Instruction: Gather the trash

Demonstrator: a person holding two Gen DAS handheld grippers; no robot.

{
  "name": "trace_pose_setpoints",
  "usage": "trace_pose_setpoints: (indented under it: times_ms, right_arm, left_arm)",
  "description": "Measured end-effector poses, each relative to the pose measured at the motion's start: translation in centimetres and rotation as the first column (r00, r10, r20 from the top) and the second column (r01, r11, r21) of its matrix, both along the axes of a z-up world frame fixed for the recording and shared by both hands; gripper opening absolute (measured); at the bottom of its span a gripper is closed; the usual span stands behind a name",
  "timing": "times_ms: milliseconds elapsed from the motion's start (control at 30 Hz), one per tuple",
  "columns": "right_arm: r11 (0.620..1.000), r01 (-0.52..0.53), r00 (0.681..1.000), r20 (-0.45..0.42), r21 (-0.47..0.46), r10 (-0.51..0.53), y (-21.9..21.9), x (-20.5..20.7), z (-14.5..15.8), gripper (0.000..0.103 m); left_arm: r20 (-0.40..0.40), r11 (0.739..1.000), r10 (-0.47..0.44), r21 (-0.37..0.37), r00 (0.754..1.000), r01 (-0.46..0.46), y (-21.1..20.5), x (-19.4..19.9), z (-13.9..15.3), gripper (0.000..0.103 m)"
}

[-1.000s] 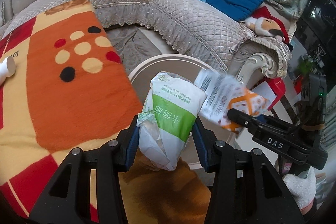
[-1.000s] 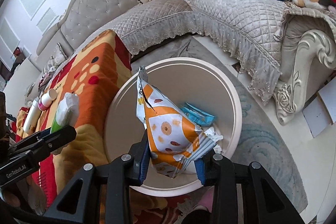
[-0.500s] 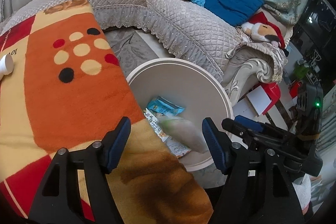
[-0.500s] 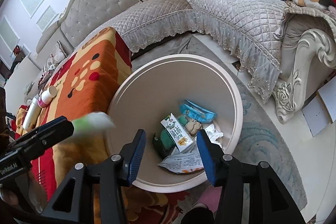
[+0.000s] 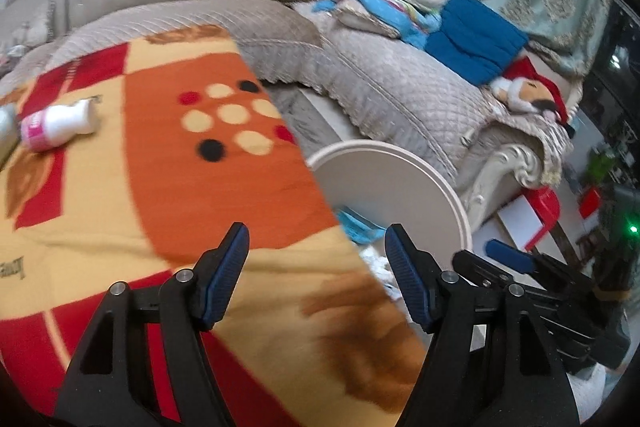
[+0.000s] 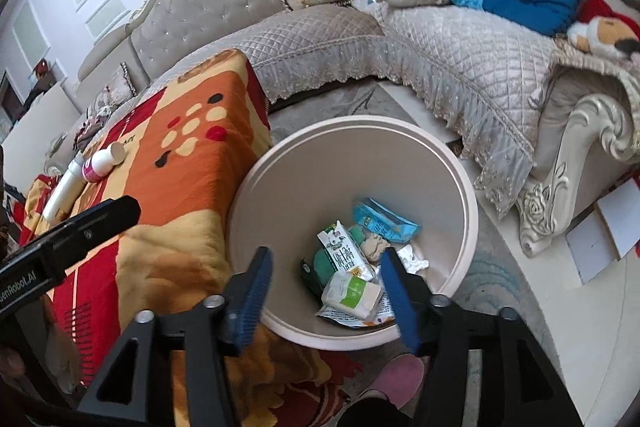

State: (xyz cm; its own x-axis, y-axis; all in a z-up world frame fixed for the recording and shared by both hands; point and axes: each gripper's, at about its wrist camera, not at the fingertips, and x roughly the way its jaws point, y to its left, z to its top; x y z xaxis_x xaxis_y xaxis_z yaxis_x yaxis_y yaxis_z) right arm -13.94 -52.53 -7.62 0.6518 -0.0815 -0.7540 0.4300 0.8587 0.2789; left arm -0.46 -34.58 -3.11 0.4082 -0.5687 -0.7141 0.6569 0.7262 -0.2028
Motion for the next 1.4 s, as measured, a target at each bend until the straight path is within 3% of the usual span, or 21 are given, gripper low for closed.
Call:
trace_pose_setpoints:
  times_ms: [400, 533, 733, 933, 1033, 1400]
  right_arm:
    - [0.992, 0.015, 0.995, 0.100, -0.129, -0.002, 5.6, -1.1, 5.0, 0.067]
    - [0.985, 0.056, 0.987, 0.157, -0.164, -0.030, 7.0, -1.9, 6.6, 0.083]
    - [0.979, 0.081, 0.974, 0.225, -0.188, -0.037, 8.9, -3.0, 8.3, 0.089]
    - [0.974, 0.070, 0.973, 0.231, -0.213, -0.020, 10.7, -3.7, 8.7, 0.093]
    - [0.972, 0.075, 0.971, 0.239, -0.221, -0.021, 11.2, -4.2, 9.1, 0.093]
    - [0.964, 0.094, 0.960, 0.280, -0.250, -0.021, 12.1, -5.4, 10.4, 0.094]
  left_arm:
    - [0.131, 0.992, 0.125, -0.033, 0.984, -0.122, 6.8, -2.2, 2.2, 0.069]
    - [0.178, 0.988, 0.151, -0.055, 0.972, -0.144, 8.6, -3.2, 3.3, 0.070]
    - [0.248, 0.981, 0.183, -0.108, 0.951, -0.161, 11.1, -5.0, 4.7, 0.070]
    - [0.261, 0.977, 0.185, -0.149, 0.947, -0.150, 12.4, -6.0, 5.6, 0.070]
    - [0.273, 0.974, 0.194, -0.167, 0.942, -0.152, 13.0, -6.4, 5.9, 0.081]
    - [0.316, 0.970, 0.210, -0.183, 0.925, -0.158, 13.8, -7.5, 6.6, 0.082]
